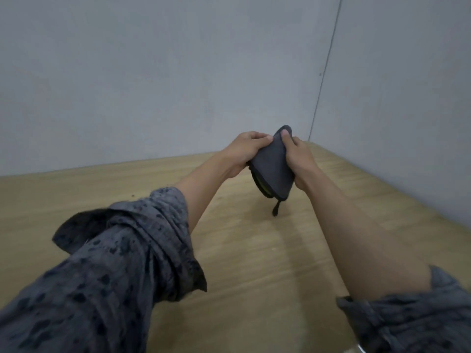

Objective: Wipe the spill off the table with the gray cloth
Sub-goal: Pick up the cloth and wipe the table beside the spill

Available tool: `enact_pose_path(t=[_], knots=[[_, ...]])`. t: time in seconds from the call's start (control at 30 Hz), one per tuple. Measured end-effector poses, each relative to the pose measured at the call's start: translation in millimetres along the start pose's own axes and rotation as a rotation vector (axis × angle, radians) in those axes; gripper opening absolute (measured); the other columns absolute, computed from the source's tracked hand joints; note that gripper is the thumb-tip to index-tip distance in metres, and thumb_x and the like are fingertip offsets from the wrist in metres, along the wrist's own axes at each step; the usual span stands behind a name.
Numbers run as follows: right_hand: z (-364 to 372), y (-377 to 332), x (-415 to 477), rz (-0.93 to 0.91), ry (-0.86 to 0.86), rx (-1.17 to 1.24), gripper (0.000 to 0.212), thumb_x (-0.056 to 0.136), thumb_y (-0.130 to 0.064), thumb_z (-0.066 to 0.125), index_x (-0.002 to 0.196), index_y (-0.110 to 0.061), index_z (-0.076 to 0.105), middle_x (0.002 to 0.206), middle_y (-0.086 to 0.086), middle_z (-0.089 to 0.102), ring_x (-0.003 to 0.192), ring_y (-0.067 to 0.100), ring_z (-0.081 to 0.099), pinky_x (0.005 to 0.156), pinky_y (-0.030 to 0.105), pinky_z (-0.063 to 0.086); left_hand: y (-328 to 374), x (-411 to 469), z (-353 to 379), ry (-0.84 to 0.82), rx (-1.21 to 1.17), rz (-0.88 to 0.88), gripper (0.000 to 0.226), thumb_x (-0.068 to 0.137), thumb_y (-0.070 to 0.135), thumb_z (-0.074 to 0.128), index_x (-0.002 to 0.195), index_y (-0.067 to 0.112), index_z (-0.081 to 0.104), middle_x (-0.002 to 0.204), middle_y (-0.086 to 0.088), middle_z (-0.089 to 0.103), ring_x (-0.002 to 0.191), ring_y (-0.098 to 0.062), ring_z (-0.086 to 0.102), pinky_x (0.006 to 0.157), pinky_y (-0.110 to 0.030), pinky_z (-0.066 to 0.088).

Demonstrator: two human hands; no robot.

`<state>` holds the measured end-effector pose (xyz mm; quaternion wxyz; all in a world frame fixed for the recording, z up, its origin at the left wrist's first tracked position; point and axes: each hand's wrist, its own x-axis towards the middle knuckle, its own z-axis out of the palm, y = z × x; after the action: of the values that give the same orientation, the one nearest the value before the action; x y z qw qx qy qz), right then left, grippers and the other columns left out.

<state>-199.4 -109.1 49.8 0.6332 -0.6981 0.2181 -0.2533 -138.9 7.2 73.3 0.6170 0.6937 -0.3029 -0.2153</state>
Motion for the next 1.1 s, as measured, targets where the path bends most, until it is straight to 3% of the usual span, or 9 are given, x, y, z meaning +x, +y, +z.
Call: enact_pose_path(t=[0.13,0.27,0.33,0.4,0.53,0.7,0.83,1.0,1.1], knots=[[5.3,-0.8,-13.6,-0.096,0.016,-0.295,0.046,0.093,-0.049,0.048,0.101,-0.006,0.062,0.097,0.009,0.063,0.089,0.023,0.058,0.075,0.036,0.044,-9.5,-42.6,-24.0,0.182,0.171,0.078,0.029,0.093,0.031,0.050,0.107,0.008,0.061,0.095,-0.007,0.073,0.088,-0.020,0.066,0.078,-0.029,0.050],[13.6,13.5,-19.7,-0.206,0.056,-0.951,0.046,0.094,-0.049,0.045,0.104,-0.007,0.061,0.103,0.013,0.067,0.097,0.032,0.061,0.077,0.038,0.044,-40.3,-79.3,-59.0,0.360,0.596,0.224,0.023,0.093,0.033,0.050,0.096,0.013,0.062,0.088,-0.002,0.073,0.079,-0.019,0.065,0.074,-0.035,0.050],[21.4,27.9,-22.7,-0.264,0.102,-1.232,0.045,0.096,-0.048,0.041,0.107,-0.009,0.059,0.106,0.012,0.068,0.101,0.032,0.060,0.082,0.040,0.041,-59.2,-95.9,-67.1,0.344,0.772,0.284,0.022,0.093,0.033,0.050,0.095,0.015,0.062,0.090,-0.001,0.071,0.080,-0.018,0.062,0.077,-0.036,0.050],[27.5,43.6,-21.4,-0.258,0.124,-1.362,0.045,0.096,-0.049,0.039,0.108,-0.011,0.060,0.107,0.011,0.068,0.105,0.031,0.058,0.091,0.044,0.035,-76.6,-110.7,-66.3,0.192,0.917,0.363,0.024,0.093,0.034,0.049,0.098,0.015,0.063,0.095,0.000,0.068,0.087,-0.016,0.061,0.083,-0.038,0.049],[30.6,71.8,-9.2,-0.207,0.173,-1.336,0.046,0.097,-0.047,0.037,0.113,-0.009,0.059,0.115,0.012,0.066,0.113,0.031,0.054,0.102,0.049,0.030,-106.0,-134.1,-59.6,-0.197,1.060,0.380,0.039,0.094,0.044,0.041,0.121,0.020,0.057,0.124,0.003,0.060,0.115,-0.010,0.052,0.101,-0.031,0.040],[35.4,85.8,6.6,-0.215,0.187,-1.105,0.045,0.097,-0.041,0.044,0.121,-0.005,0.054,0.123,0.017,0.061,0.118,0.034,0.051,0.097,0.045,0.037,-119.1,-145.1,-77.1,-0.318,1.027,0.371,0.061,0.089,0.058,0.032,0.144,0.032,0.032,0.153,0.013,0.032,0.141,0.001,0.022,0.118,-0.025,0.016],[41.5,84.7,5.5,-0.271,0.156,-1.050,0.033,0.095,-0.034,0.049,0.123,-0.016,0.047,0.121,0.015,0.062,0.117,0.035,0.051,0.095,0.047,0.037,-117.0,-154.2,-81.8,-0.560,1.091,0.324,0.064,0.094,0.053,0.032,0.150,0.034,0.007,0.159,0.018,0.002,0.143,0.008,-0.011,0.118,-0.024,-0.014],[30.2,85.9,4.4,-0.226,0.006,-1.127,0.041,0.098,-0.038,0.039,0.130,-0.016,0.051,0.131,0.013,0.057,0.122,0.032,0.047,0.099,0.044,0.035,-114.4,-157.5,-81.4,-0.662,1.120,0.321,0.069,0.094,0.053,0.033,0.150,0.033,-0.001,0.160,0.017,-0.005,0.144,0.006,-0.011,0.121,-0.032,-0.007],[29.2,86.2,-0.1,-0.187,-0.149,-1.165,0.049,0.101,-0.038,0.030,0.145,-0.019,0.039,0.150,0.009,0.041,0.136,0.030,0.038,0.110,0.043,0.028,-114.7,-162.6,-83.3,-0.663,1.150,0.295,0.070,0.093,0.056,0.032,0.149,0.034,-0.004,0.159,0.018,-0.008,0.143,0.007,-0.013,0.122,-0.033,-0.006]])
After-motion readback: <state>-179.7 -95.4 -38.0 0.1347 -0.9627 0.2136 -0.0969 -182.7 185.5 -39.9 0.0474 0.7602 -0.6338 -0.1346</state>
